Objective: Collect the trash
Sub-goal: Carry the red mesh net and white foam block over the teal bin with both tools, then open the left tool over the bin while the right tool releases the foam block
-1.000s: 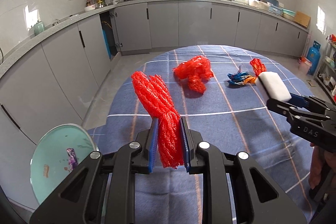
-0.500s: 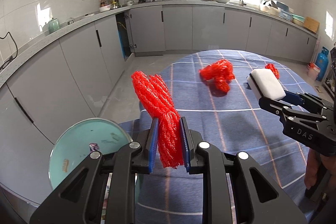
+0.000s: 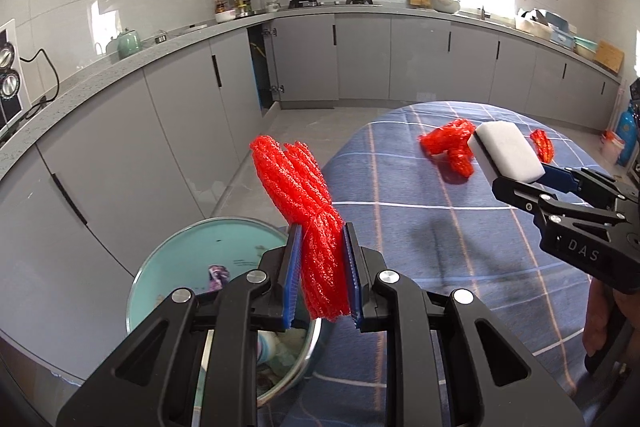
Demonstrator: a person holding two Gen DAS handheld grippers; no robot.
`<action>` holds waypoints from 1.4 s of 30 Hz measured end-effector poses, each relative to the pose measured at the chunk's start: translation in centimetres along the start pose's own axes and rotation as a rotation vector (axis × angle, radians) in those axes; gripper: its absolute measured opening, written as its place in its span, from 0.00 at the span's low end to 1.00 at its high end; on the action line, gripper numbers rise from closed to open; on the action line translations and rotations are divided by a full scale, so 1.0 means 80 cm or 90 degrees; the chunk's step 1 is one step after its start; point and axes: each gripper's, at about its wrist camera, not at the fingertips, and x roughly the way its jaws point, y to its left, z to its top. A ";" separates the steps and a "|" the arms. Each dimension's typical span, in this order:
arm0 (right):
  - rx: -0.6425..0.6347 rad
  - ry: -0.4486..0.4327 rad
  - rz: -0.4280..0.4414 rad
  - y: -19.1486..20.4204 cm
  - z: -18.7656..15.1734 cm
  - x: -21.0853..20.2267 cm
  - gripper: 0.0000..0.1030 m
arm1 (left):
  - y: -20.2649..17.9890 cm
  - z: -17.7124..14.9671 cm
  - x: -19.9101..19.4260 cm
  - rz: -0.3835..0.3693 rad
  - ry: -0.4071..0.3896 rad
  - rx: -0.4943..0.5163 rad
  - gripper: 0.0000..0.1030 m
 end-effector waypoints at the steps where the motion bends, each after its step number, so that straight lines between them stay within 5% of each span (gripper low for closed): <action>1: -0.001 0.000 0.003 0.004 0.001 0.001 0.50 | 0.003 -0.001 -0.001 0.002 0.000 -0.002 0.20; 42: -0.101 0.007 0.106 0.147 0.016 0.034 0.50 | 0.123 -0.039 -0.018 0.096 0.017 -0.066 0.20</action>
